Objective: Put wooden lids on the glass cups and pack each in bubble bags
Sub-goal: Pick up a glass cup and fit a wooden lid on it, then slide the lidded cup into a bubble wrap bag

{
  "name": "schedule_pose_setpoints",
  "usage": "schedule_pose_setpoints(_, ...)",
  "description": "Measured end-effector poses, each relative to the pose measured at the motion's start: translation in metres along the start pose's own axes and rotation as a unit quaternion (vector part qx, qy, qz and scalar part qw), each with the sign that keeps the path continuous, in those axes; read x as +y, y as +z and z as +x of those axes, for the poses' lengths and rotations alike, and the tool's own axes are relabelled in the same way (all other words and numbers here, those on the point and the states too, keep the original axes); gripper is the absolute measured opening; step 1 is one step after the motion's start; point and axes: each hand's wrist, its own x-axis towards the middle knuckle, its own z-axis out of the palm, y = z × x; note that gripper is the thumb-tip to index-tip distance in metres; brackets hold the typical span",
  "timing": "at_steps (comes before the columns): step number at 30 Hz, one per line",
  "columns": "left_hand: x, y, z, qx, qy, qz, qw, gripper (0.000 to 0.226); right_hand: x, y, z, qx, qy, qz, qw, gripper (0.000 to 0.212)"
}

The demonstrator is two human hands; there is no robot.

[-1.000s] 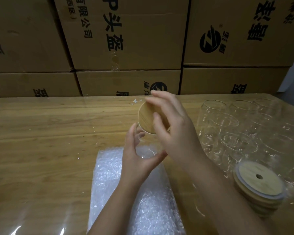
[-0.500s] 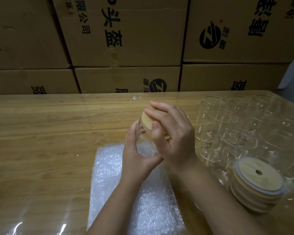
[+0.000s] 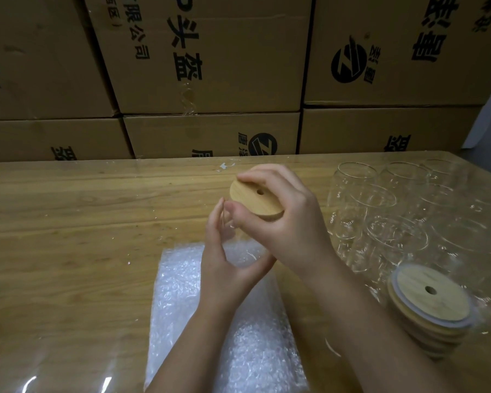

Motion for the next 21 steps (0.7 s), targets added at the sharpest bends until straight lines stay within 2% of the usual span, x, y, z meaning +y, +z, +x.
schedule_pose_setpoints(3, -0.002, 0.001, 0.001, 0.006, 0.036, 0.021, 0.999, 0.092, -0.003, 0.003, 0.000, 0.015, 0.040, 0.015, 0.999, 0.036)
schedule_pose_setpoints(7, 0.000, 0.001, 0.000, 0.022, 0.056, 0.039, 0.997, 0.093, -0.008, 0.010, -0.004, 0.043, 0.038, -0.018, 0.998, 0.040)
schedule_pose_setpoints(10, 0.002, -0.003, 0.002, 0.018, 0.021, 0.027, 0.999, 0.090, -0.009, 0.003, -0.002, -0.037, 0.052, -0.075, 0.995, 0.057)
schedule_pose_setpoints(12, 0.005, -0.007, 0.005, 0.001, 0.025, 0.038, 0.999, 0.090, -0.007, -0.007, 0.001, -0.108, 0.073, -0.130, 0.983, 0.070)
schedule_pose_setpoints(13, 0.008, -0.009, 0.007, -0.014, 0.026, 0.046, 0.998, 0.091, -0.007, -0.011, 0.002, -0.118, 0.073, -0.148, 0.979, 0.073)
schedule_pose_setpoints(15, 0.018, -0.013, 0.012, -0.058, 0.005, 0.065, 0.996, 0.094, -0.010, -0.015, 0.002, -0.095, 0.063, -0.171, 0.979, 0.075)
schedule_pose_setpoints(18, 0.031, -0.025, 0.020, -0.101, -0.032, 0.121, 0.987, 0.098, -0.015, -0.014, 0.001, -0.019, 0.043, -0.183, 0.982, 0.078)
schedule_pose_setpoints(21, 0.033, -0.048, 0.028, -0.148, -0.051, 0.237, 0.959, 0.096, -0.012, -0.015, 0.003, 0.057, 0.017, -0.211, 0.976, 0.077)
